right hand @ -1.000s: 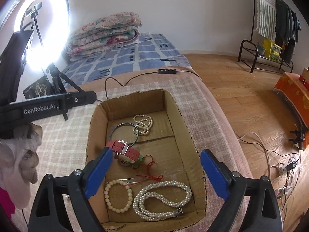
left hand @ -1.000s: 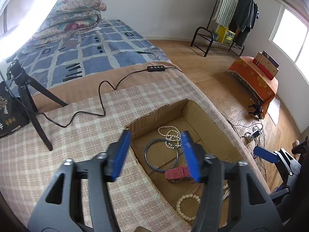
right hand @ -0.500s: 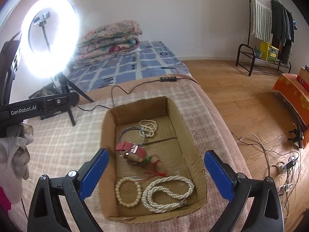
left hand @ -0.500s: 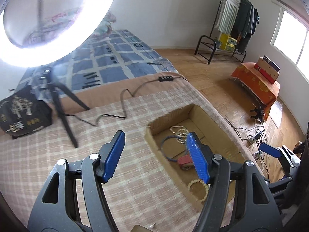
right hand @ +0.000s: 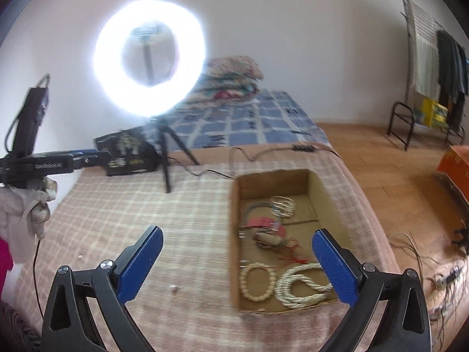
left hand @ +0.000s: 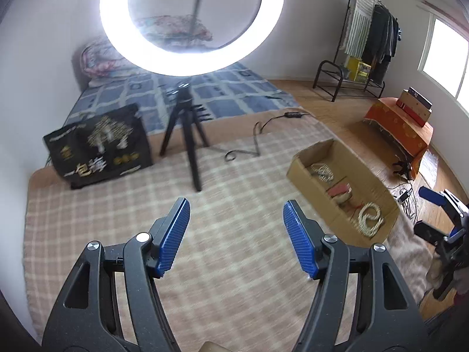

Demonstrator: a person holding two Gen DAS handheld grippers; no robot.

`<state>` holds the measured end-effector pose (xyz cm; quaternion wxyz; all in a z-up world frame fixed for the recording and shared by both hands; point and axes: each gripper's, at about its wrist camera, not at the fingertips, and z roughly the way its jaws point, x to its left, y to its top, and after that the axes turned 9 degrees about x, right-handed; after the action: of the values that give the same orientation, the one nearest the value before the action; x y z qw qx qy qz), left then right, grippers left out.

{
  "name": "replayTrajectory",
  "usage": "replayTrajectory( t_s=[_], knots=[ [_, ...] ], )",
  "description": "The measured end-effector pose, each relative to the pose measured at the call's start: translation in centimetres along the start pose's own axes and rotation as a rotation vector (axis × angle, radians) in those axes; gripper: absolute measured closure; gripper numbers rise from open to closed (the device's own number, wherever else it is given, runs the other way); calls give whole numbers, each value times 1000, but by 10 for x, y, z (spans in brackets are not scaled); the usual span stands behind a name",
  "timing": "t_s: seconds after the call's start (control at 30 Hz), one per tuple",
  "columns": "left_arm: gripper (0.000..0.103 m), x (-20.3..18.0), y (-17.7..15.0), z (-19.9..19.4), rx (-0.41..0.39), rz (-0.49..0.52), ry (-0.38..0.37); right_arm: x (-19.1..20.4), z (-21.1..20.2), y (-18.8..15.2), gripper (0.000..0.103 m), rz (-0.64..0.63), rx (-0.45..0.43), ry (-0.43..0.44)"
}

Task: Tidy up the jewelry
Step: 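Move both open tools back over the pearl earrings on the blanket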

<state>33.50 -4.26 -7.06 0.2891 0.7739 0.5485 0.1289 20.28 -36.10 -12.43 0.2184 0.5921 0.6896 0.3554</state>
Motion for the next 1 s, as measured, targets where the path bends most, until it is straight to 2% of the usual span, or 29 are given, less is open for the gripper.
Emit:
replayTrajectory(
  t_s=[0.2,0.3,0.5,0.57,0.73,0.9,1.0],
  knots=[
    [35,53,-59,-18,11,-38,48,43,11,-21,0,-94,67,93],
    [35,80,-91,-17,24,-93,58,61,24,-37,0,-141,111,92],
    [35,119,-156,-9,61,-220,49,75,61,-69,18,-140,236,102],
    [35,128,-171,-9,63,-259,48,75,72,-78,28,-110,270,111],
    [35,146,-199,-2,55,-360,-7,76,94,-96,40,-61,321,113],
    [35,145,-205,-2,58,-358,-19,74,110,-98,50,-21,324,95],
    [35,139,-205,-2,61,-349,-63,74,115,-93,53,3,306,96]
  ],
)
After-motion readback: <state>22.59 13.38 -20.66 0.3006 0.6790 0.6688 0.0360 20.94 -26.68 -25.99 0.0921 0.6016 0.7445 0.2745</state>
